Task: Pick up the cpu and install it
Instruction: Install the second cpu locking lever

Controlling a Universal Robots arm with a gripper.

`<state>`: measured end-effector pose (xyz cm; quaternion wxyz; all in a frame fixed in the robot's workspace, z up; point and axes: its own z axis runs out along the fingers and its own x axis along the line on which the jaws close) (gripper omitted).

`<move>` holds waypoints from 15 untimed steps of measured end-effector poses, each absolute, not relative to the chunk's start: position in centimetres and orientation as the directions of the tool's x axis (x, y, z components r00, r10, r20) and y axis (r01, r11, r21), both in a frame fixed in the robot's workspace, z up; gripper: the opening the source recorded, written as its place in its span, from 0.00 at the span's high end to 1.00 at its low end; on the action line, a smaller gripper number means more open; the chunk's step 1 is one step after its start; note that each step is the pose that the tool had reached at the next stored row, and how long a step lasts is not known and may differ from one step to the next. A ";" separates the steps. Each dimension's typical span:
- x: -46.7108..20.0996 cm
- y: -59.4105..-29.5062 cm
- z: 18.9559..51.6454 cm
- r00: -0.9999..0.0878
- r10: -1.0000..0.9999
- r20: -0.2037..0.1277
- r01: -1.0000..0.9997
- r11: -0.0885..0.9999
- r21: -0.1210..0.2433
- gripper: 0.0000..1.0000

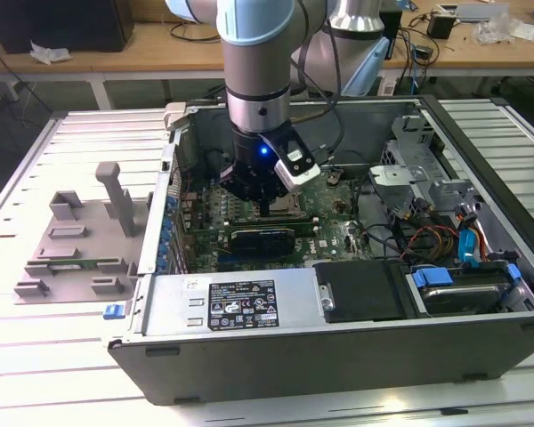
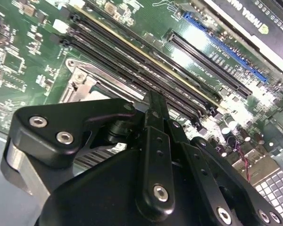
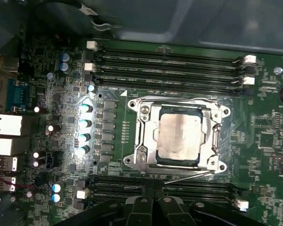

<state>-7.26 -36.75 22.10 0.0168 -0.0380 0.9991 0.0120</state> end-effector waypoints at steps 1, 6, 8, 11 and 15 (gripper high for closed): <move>-7.5 -36.8 21.8 -0.997 -0.076 -0.035 -0.077 0.997 0.023 0.89; -7.9 -36.7 21.4 -0.997 -0.076 -0.035 -0.077 0.997 0.023 0.89; -8.0 -36.8 21.4 -0.996 -0.076 -0.043 -0.077 0.997 0.029 0.89; -8.2 -36.9 21.4 -0.996 -0.075 -0.052 -0.077 0.996 0.036 0.89; -8.5 -37.2 21.4 -0.995 -0.074 -0.063 -0.078 0.996 0.048 0.89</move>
